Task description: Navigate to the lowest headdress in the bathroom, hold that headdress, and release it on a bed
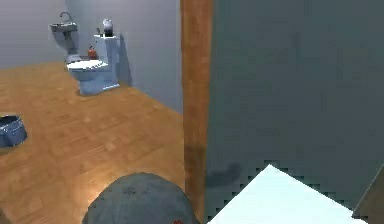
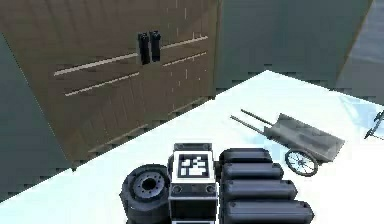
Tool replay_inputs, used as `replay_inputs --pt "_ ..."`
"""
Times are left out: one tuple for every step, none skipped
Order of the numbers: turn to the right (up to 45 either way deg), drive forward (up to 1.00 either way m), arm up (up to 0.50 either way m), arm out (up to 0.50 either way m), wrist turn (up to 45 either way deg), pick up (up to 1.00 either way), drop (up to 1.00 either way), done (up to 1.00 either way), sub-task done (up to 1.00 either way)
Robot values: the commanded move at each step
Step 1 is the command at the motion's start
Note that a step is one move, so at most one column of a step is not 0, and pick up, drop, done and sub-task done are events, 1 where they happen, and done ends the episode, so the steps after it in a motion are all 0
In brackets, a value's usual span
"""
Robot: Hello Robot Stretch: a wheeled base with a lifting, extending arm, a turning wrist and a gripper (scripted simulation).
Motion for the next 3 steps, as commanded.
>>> replay_inputs --pt "-36.0 0.0 0.0 0.0 0.0 0.0 0.0 0.0 0.0" --pt "0.0 0.4 0.0 0.0 0.0 0.0 0.0 0.0 0.0" --pt "-3.0 0.0 0.0 0.0 0.0 0.0 0.0 0.0 0.0"
